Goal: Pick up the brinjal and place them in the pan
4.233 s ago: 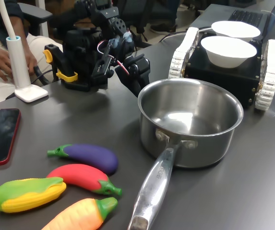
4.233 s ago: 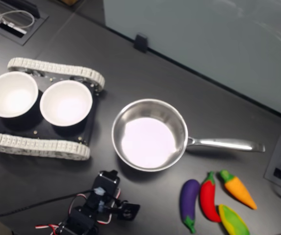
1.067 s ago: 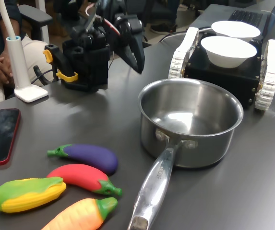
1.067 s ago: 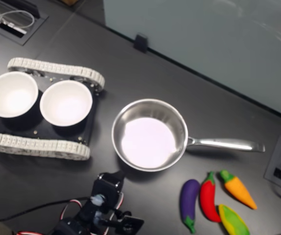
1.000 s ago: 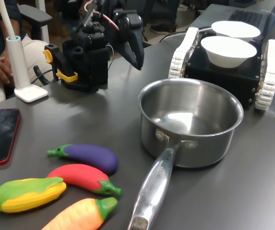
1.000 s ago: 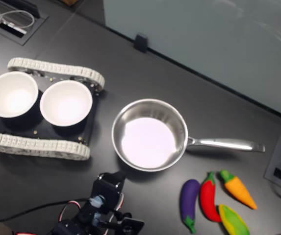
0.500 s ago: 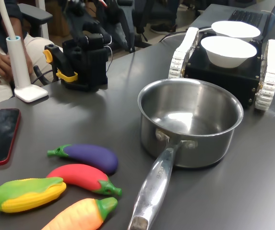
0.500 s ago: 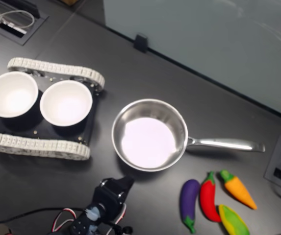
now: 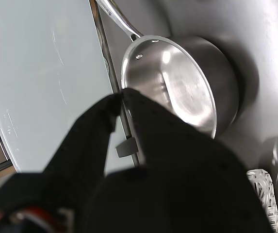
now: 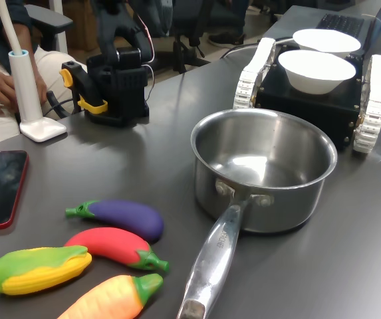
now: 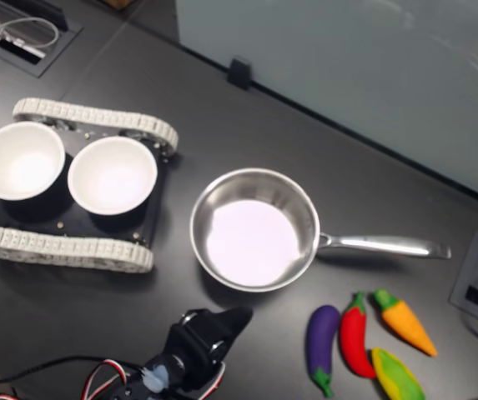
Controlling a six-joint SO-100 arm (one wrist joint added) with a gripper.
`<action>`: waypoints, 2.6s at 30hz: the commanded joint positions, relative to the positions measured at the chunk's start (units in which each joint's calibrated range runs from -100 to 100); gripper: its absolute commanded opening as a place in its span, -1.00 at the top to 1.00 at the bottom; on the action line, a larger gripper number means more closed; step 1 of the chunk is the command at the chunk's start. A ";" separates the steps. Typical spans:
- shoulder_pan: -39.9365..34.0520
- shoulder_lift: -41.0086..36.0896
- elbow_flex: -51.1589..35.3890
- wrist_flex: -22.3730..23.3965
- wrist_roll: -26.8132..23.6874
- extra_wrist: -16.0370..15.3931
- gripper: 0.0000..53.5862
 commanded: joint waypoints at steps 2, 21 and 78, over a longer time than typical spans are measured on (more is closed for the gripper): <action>3.06 5.23 -8.67 0.42 -0.98 0.68 1.00; 19.57 17.37 -18.12 -3.33 -0.83 0.51 0.91; 37.92 22.52 5.87 -15.27 20.37 -9.83 -0.26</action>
